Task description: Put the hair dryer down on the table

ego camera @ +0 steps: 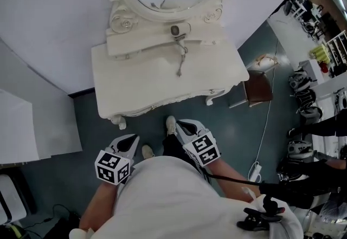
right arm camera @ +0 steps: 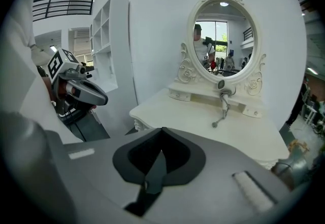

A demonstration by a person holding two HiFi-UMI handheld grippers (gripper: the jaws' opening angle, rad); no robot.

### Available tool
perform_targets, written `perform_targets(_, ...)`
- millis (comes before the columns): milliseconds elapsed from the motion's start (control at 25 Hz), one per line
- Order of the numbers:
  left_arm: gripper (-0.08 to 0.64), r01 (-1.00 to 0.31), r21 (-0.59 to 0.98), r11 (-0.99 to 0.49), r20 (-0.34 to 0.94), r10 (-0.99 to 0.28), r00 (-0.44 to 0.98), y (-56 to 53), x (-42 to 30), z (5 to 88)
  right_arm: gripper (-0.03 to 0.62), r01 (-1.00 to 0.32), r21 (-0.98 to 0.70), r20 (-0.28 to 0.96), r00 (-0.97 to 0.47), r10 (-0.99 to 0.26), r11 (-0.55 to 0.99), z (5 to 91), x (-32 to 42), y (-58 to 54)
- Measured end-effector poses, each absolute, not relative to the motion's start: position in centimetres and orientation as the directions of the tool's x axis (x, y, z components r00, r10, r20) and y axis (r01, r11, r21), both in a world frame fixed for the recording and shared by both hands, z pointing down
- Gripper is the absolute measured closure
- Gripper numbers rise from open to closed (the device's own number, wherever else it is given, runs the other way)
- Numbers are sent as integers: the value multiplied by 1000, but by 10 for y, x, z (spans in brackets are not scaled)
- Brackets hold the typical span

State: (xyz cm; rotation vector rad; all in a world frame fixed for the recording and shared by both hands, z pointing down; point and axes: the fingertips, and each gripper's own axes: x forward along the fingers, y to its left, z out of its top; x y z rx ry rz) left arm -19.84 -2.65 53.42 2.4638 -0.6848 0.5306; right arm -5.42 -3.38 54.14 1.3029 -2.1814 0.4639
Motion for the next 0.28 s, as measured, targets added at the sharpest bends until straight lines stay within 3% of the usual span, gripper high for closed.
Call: perform_targets(280, 558, -577, 375, -725, 490, -374, 787, -30, -210, 533, 594, -874, -16, 607, -395, -690, 486, 537, -63, -40)
